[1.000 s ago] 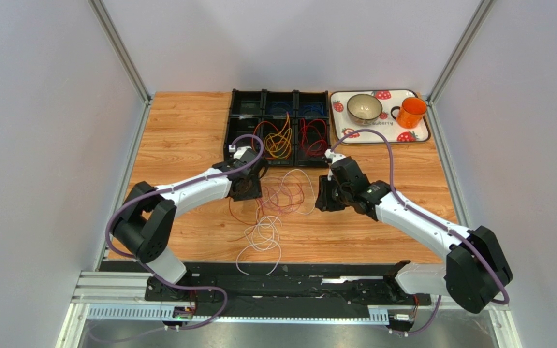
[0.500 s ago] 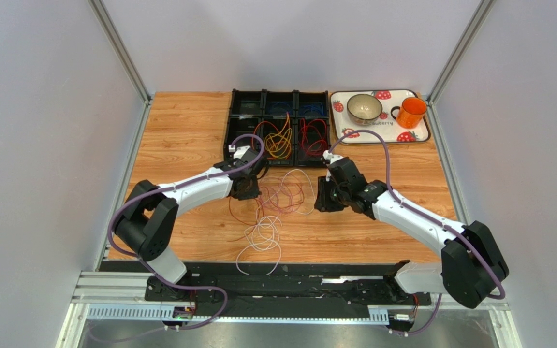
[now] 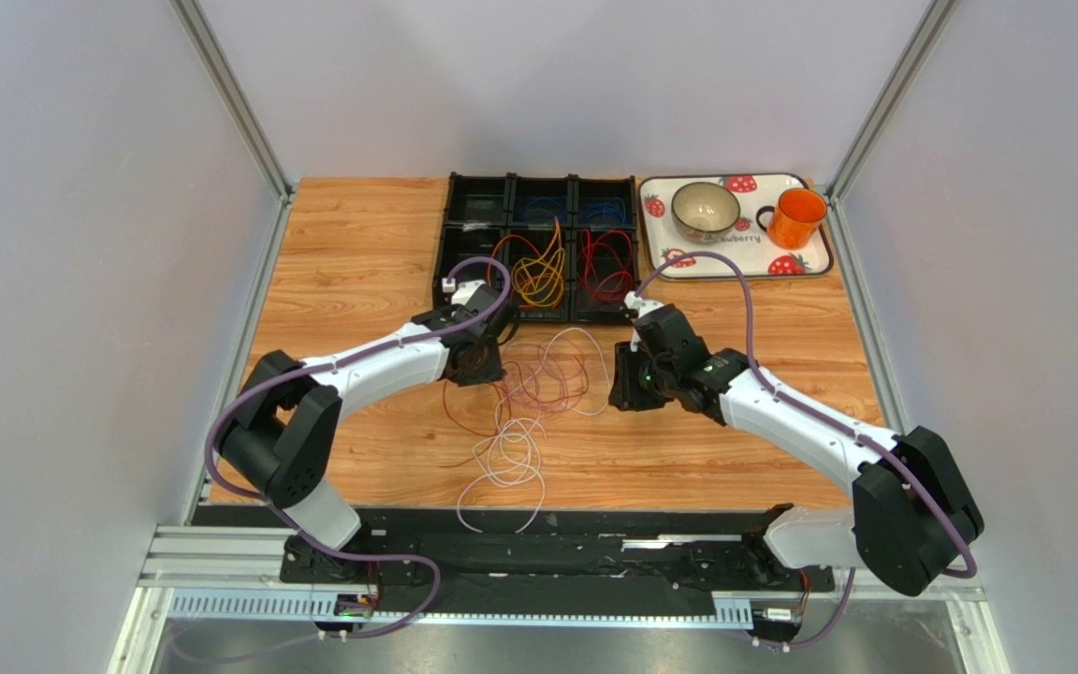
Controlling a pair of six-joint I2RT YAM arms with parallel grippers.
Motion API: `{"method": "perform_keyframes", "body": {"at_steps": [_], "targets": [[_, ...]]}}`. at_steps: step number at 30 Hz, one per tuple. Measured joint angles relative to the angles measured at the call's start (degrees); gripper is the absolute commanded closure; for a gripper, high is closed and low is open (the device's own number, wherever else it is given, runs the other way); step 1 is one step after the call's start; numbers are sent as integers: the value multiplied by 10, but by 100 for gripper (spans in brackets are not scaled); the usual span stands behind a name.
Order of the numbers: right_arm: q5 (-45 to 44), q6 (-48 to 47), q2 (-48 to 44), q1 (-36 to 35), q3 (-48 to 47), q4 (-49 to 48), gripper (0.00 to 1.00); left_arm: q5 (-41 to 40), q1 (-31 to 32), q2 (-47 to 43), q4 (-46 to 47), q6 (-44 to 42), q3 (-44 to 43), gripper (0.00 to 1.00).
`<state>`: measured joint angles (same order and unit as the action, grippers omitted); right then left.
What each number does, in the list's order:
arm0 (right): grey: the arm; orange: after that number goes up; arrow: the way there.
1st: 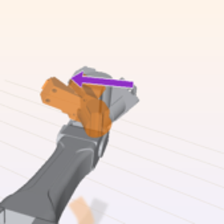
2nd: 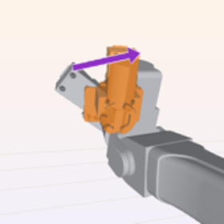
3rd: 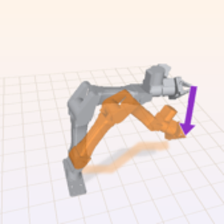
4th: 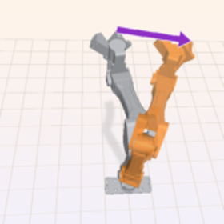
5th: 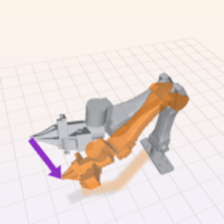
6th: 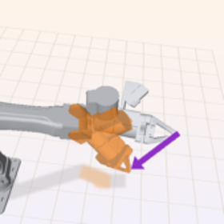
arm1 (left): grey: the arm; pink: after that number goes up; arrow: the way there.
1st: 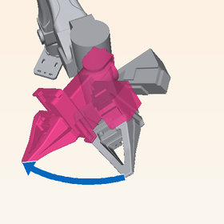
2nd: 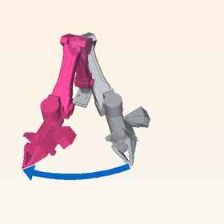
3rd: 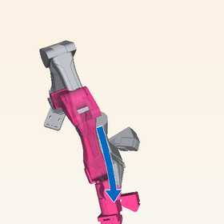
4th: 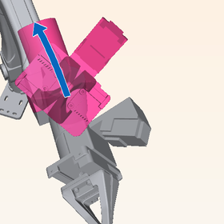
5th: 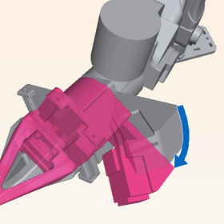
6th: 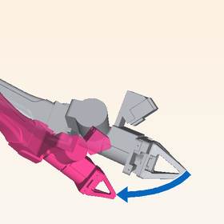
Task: Untangle the cables
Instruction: Untie the cable.
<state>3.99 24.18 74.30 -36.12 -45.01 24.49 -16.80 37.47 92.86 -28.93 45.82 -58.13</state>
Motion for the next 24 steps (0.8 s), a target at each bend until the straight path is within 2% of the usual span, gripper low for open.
{"method": "perform_keyframes", "body": {"at_steps": [2, 7, 13, 18, 19, 21, 22, 24], "targets": [[0, 0, 0, 0, 0, 0, 73, -3, 0, -10, -2, 6, 1, 45], [1, 0, 0, -1, 0, 0, 73, -5, 0, -27, 4, 14, 5, 45], [2, 0, 0, -2, 0, 0, 73, -5, 0, -1, 3, 21, 4, 46], [2, 0, 0, -2, 1, 0, 73, 1, 0, 21, 0, 29, 4, 50], [2, 0, 0, -2, 1, 0, 73, 3, 0, 24, 0, 31, 4, 52], [2, 0, 0, -2, 2, 0, 73, 7, 0, 31, 1, 34, 4, 64], [2, 0, 0, -2, 2, 0, 73, 11, 0, 35, 1, 37, 4, 77], [2, 0, 0, -2, 2, 0, 73, 16, 0, 39, 3, 40, 4, 87]]}}
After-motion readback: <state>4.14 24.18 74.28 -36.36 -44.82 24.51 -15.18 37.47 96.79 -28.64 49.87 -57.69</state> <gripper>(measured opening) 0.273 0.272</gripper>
